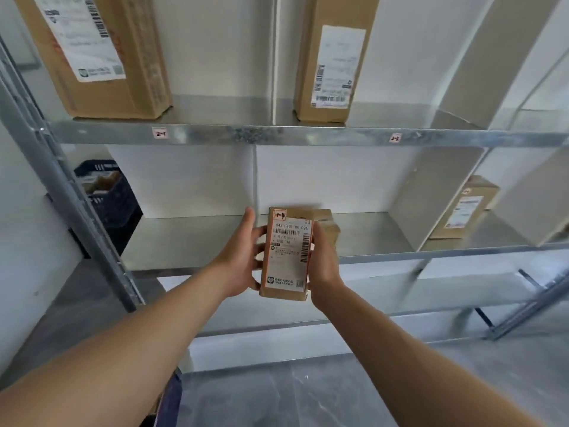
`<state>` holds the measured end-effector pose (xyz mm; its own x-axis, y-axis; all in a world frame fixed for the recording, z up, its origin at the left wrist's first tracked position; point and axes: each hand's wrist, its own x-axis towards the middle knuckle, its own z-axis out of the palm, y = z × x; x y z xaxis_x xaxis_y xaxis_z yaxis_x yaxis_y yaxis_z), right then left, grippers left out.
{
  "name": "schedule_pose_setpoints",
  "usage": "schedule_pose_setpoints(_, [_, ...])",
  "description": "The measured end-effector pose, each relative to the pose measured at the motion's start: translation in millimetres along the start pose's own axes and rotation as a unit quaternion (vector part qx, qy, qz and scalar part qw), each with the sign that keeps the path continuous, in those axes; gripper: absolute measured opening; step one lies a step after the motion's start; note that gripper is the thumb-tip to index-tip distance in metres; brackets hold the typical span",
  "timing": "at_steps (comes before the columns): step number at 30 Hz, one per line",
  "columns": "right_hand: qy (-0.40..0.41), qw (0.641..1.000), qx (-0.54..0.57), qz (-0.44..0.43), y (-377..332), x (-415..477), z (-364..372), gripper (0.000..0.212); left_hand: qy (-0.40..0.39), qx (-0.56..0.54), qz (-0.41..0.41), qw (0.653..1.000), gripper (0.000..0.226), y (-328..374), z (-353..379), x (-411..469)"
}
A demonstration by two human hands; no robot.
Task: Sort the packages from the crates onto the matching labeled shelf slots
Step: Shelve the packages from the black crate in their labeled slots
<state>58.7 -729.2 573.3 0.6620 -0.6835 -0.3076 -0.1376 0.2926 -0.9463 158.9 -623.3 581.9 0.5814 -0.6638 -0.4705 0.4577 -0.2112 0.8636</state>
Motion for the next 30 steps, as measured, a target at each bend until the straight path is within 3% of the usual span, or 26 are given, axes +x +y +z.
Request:
schedule_pose_setpoints(16, [0.203,0.978,0.035,-0.011,5.3,-17.2,-134.2,0.086,-0.188,0.076,-0.04,0.978,0.087,-26.4,136.6,39.4])
schedule_pose_setpoints(30, [0.262,0.963,0.044,-0.038,-26.5,-14.2,-226.7,0.075,-0.23,0.121,-0.025,0.965,0.085,-16.0,247.0,56.5])
